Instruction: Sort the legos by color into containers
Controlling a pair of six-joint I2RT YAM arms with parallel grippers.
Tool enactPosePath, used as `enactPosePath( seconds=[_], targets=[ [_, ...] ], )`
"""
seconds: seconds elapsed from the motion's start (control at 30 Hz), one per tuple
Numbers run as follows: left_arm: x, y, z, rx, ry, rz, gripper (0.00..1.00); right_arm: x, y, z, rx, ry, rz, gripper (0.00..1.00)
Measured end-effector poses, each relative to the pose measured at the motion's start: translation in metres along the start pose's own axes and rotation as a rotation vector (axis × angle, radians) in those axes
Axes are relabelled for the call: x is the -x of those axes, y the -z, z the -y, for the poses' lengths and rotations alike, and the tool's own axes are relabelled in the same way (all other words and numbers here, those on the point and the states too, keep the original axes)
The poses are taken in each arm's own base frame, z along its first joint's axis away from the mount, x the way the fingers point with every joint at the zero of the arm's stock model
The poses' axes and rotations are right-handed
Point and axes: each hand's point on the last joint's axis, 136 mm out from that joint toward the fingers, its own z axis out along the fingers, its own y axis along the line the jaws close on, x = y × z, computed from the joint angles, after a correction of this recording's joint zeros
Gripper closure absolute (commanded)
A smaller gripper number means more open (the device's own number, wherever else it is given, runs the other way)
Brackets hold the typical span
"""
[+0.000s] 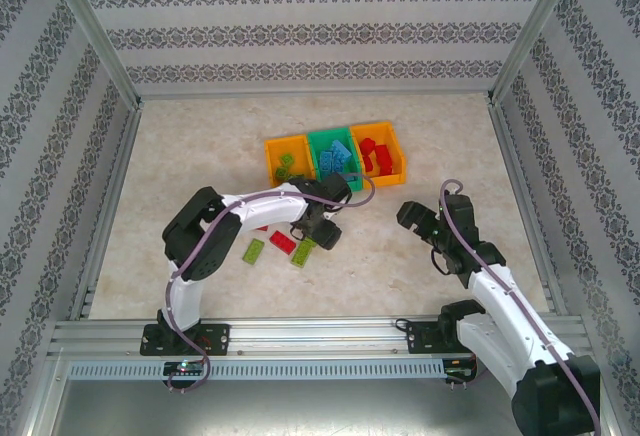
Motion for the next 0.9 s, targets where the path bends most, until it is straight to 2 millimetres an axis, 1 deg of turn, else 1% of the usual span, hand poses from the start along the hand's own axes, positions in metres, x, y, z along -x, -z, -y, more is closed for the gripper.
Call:
enactPosePath(
  seconds=[0.07,0.23,0.33,0.4,0.5,0.57,0.63,0.77,0.83,0.9],
  targets=[
    [0.005,0.003,0.002,-0.006,-0.002,0.01,0.43,-0.001,0.0,-0.001,0.005,0.001,-0.005,0.06],
    [0.007,0.001,0.002,-0.011,0.0,0.005,0.67,-0.007,-0.005,0.001,-0.003,0.002,-0.038,0.06],
    [0.009,0.002,0.0,-0.015,0.015,0.008,0.72,-0.011,-0.008,0.001,-0.003,0.002,-0.061,0.06],
    [0.011,0.003,-0.005,-0.013,0.036,0.012,0.74,-0.013,-0.009,0.001,-0.002,0.002,-0.073,0.07],
    [0.018,0.013,-0.022,-0.009,0.1,0.038,0.74,-0.015,-0.012,0.001,-0.001,0.002,-0.088,0.07],
    [0.026,0.03,-0.039,-0.003,0.157,0.085,0.73,-0.017,-0.014,0.0,0.0,0.008,-0.095,0.07],
    [0.038,0.053,-0.059,0.004,0.218,0.146,0.73,-0.022,-0.016,-0.005,0.009,0.022,-0.108,0.08],
    [0.071,0.098,-0.101,0.023,0.345,0.284,0.71,-0.036,-0.023,-0.018,0.028,0.06,-0.15,0.07],
    [0.082,0.111,-0.12,0.033,0.399,0.324,0.7,-0.043,-0.027,-0.024,0.032,0.084,-0.177,0.07],
    [0.09,0.115,-0.138,0.043,0.449,0.342,0.69,-0.049,-0.032,-0.029,0.03,0.105,-0.2,0.07]
  ],
)
